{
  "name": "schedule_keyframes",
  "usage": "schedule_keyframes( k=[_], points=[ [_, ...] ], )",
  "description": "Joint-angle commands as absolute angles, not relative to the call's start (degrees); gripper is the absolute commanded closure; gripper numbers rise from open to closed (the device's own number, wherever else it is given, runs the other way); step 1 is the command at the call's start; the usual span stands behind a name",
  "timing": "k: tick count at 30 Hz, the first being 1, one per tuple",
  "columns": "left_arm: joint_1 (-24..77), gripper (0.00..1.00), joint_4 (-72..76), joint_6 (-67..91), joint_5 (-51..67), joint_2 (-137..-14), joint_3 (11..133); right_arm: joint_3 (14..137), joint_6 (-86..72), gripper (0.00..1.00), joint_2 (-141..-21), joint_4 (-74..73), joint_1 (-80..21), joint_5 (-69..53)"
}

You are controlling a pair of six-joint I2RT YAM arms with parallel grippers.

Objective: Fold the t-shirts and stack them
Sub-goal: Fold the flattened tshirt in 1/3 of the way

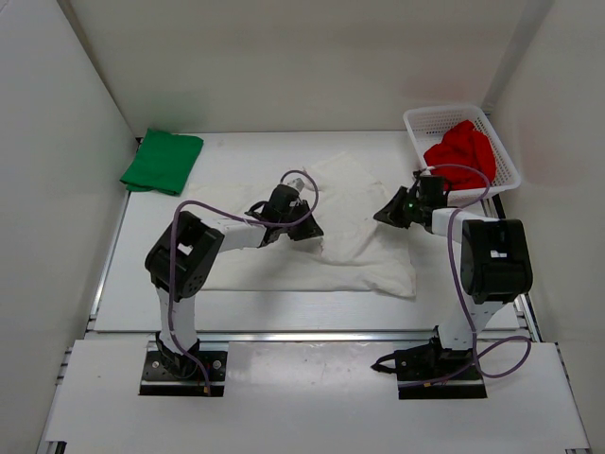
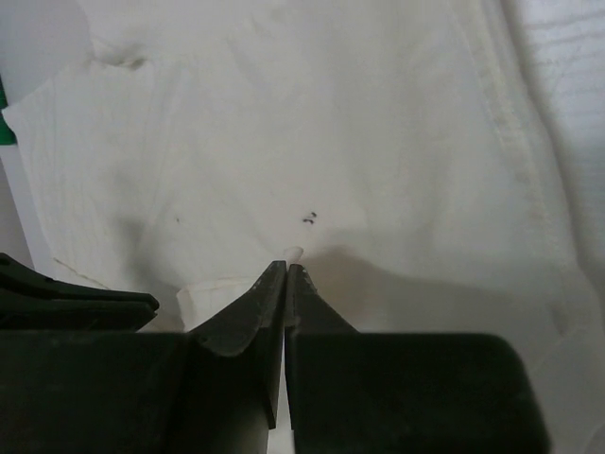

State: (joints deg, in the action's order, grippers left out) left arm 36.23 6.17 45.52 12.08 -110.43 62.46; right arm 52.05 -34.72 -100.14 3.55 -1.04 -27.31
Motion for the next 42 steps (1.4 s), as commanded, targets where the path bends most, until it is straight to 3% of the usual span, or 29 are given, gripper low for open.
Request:
schedule_keyframes(
  k=[1, 7, 11, 18, 32, 42],
  points=[
    [34.9, 0.99, 7.1, 45.5, 12.5, -105.3, 63.4, 56.3, -34.0, 1.00, -98.4, 7.2, -0.8, -27.8],
    [33.9, 0.97, 6.5, 45.1, 13.2, -106.3, 64.2, 58.7, -32.1, 1.00, -98.8, 6.5, -1.1, -27.6],
    [34.9, 0.78, 5.4, 43.7, 13.9, -108.2, 64.7, 57.8, -31.2, 1.00, -98.2, 7.9, -1.4, -28.5],
    [35.6, 0.54, 7.3, 45.2, 10.8, -109.0, 63.9, 57.5, -30.9, 1.00, -99.9, 7.7, -1.3, -29.0],
    [37.0, 0.64, 0.0, 42.8, 5.5, -114.3, 70.3, 56.7, -31.7, 0.99, -98.8, 8.5, -1.0, -29.0],
    [38.1, 0.58, 1.1, 43.7, 5.7, -115.5, 70.8, 56.3, -31.9, 0.99, -99.3, 9.1, -1.4, -29.5]
  ],
)
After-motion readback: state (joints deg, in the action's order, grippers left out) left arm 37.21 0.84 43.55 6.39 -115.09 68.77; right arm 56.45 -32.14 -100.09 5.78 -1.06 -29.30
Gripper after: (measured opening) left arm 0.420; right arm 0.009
